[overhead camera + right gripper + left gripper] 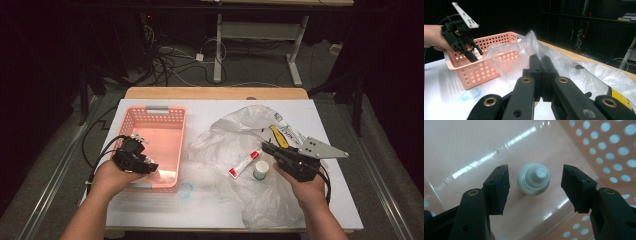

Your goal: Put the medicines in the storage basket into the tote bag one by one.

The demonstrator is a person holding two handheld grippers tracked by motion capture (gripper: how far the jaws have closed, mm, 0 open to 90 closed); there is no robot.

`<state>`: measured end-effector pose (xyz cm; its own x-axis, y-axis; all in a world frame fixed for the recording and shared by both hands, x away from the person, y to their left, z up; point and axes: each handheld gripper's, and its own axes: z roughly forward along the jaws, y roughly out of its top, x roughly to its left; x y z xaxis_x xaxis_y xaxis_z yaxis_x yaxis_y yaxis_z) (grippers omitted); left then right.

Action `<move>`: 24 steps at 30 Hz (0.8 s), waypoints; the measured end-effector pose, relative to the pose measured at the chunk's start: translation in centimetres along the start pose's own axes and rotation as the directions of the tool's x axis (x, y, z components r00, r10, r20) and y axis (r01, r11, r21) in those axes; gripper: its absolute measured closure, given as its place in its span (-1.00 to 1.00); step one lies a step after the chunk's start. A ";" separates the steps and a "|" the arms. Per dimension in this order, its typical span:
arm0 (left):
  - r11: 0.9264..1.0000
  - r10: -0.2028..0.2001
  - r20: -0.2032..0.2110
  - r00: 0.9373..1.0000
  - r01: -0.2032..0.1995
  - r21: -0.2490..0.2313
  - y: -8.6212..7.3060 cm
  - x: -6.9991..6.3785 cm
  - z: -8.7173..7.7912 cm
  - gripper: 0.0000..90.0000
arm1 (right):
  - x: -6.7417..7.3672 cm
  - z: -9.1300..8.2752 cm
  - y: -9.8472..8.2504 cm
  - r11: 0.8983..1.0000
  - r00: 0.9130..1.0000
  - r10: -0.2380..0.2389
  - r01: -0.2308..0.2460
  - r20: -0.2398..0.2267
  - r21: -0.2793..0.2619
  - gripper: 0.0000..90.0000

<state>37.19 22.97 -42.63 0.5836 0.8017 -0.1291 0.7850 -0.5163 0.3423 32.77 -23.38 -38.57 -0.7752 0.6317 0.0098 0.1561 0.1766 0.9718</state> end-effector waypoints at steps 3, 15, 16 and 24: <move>0.998 0.022 -0.021 1.000 -0.021 0.051 0.4 -0.3 0.5 0.01 | 0.0 0.0 0.0 1.000 1.000 0.001 -0.001 0.001 -0.002 1.00; 0.999 0.027 -0.063 0.998 -0.028 -0.018 -0.1 -0.7 0.1 0.29 | 0.0 0.0 -0.1 1.000 1.000 0.004 -0.004 0.001 0.004 1.00; 0.999 0.022 -0.052 0.998 -0.024 -0.034 -0.2 -0.6 -0.1 0.29 | 0.0 0.0 -0.1 1.000 1.000 0.004 -0.004 0.001 0.003 1.00; 0.979 0.029 -0.026 0.999 -0.033 -0.201 -1.4 -0.9 -1.5 0.29 | -0.2 -0.1 -0.1 1.000 1.000 0.008 -0.008 0.005 0.003 1.00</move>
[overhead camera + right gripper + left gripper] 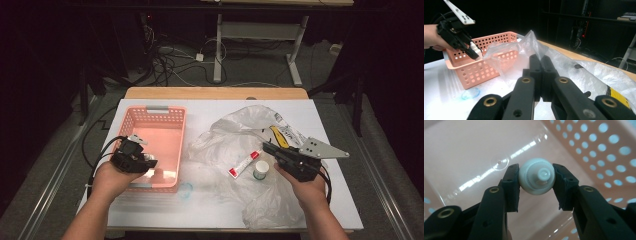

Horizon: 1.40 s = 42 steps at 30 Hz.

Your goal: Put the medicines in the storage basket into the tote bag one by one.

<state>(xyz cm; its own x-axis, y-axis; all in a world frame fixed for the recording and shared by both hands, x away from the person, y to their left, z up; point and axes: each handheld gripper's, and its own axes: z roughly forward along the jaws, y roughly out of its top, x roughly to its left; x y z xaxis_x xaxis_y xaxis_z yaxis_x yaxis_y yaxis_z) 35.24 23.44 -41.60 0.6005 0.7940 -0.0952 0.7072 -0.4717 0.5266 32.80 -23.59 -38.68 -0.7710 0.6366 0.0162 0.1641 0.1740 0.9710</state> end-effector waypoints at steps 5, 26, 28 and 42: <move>0.989 -0.028 -0.002 1.000 0.027 -0.143 -0.9 -0.9 -1.1 0.29 | 0.0 0.0 0.0 1.000 1.000 -0.004 0.004 0.003 0.000 1.00; 0.932 0.075 0.069 0.995 -0.045 -0.361 -1.6 -6.1 -2.7 0.29 | 0.2 0.0 0.1 1.000 1.000 -0.012 0.012 -0.004 0.001 1.00; 0.928 0.090 0.085 0.992 -0.052 -0.370 -1.5 -6.7 -2.7 0.29 | 0.3 -0.1 0.1 1.000 1.000 -0.016 0.016 -0.005 0.000 1.00; 0.922 0.182 0.154 0.971 -0.114 -0.370 -0.5 -10.5 -1.4 0.29 | 0.4 0.0 0.3 1.000 1.000 -0.022 0.022 -0.010 -0.008 1.00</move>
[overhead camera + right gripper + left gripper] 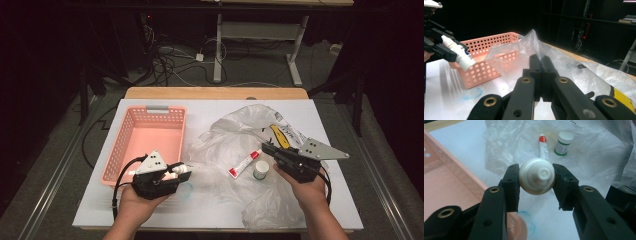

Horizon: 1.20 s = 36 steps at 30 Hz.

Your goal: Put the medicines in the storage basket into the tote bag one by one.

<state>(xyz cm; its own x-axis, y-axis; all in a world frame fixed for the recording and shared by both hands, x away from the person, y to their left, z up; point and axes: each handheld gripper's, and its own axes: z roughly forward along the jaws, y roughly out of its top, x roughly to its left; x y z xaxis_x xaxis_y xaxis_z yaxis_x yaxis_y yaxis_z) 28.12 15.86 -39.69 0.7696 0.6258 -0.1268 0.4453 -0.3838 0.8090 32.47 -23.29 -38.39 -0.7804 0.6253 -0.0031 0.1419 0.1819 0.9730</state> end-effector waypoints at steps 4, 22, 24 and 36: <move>1.000 0.007 0.006 1.000 -0.007 0.008 0.1 -0.6 1.1 0.29 | 0.0 0.1 0.0 1.000 1.000 -0.001 0.001 -0.001 0.004 1.00; 0.997 0.051 0.040 0.998 -0.053 0.049 2.5 -2.9 7.0 0.29 | 0.2 0.1 0.0 1.000 1.000 -0.002 0.002 -0.004 0.006 1.00; 0.997 0.054 0.042 0.998 -0.056 0.048 2.9 -3.0 7.6 0.29 | 0.2 0.1 0.1 1.000 1.000 -0.001 0.001 -0.003 0.006 1.00; 0.997 0.059 0.033 0.998 -0.061 0.047 4.7 -3.4 11.1 0.29 | 0.1 -0.1 0.2 1.000 1.000 -0.003 0.003 -0.007 -0.004 1.00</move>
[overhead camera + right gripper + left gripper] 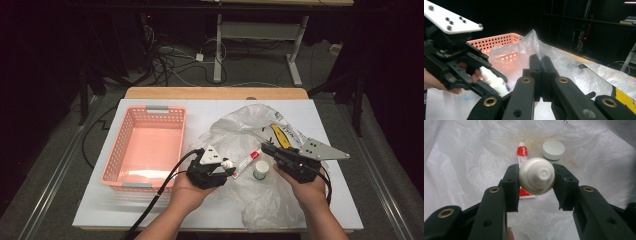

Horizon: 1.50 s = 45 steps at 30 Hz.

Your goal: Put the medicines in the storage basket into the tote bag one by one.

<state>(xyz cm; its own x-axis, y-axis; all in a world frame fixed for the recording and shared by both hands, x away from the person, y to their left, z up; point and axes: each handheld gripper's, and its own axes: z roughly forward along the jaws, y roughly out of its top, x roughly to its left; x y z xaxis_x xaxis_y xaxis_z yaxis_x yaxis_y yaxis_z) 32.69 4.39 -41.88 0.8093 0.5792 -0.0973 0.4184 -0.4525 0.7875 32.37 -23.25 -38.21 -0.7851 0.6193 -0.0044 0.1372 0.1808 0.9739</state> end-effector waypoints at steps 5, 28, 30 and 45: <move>1.000 -0.015 -0.027 1.000 0.015 0.006 0.7 0.5 1.8 0.29 | -0.1 0.0 0.0 1.000 1.000 0.002 -0.002 0.000 0.000 1.00; 1.000 -0.009 -0.149 0.989 0.013 0.021 3.7 2.0 9.3 0.29 | -0.3 0.2 -0.2 1.000 1.000 0.010 -0.010 -0.008 -0.003 1.00; 0.999 -0.021 -0.150 0.989 0.026 0.028 3.5 2.1 9.7 0.29 | -0.4 0.2 -0.2 1.000 1.000 0.012 -0.012 -0.007 -0.003 1.00; 0.999 -0.023 -0.111 0.994 0.026 0.024 3.2 1.7 8.5 0.06 | -0.3 0.1 -0.2 1.000 1.000 0.008 -0.008 -0.008 -0.001 1.00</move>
<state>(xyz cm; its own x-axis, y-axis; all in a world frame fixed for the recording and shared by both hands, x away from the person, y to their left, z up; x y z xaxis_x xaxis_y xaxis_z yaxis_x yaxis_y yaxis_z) 38.90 -1.90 -44.71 0.7487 0.6612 -0.0473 0.4489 -0.4533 0.7701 32.66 -23.35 -38.42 -0.7890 0.6144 0.0057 0.1433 0.1750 0.9741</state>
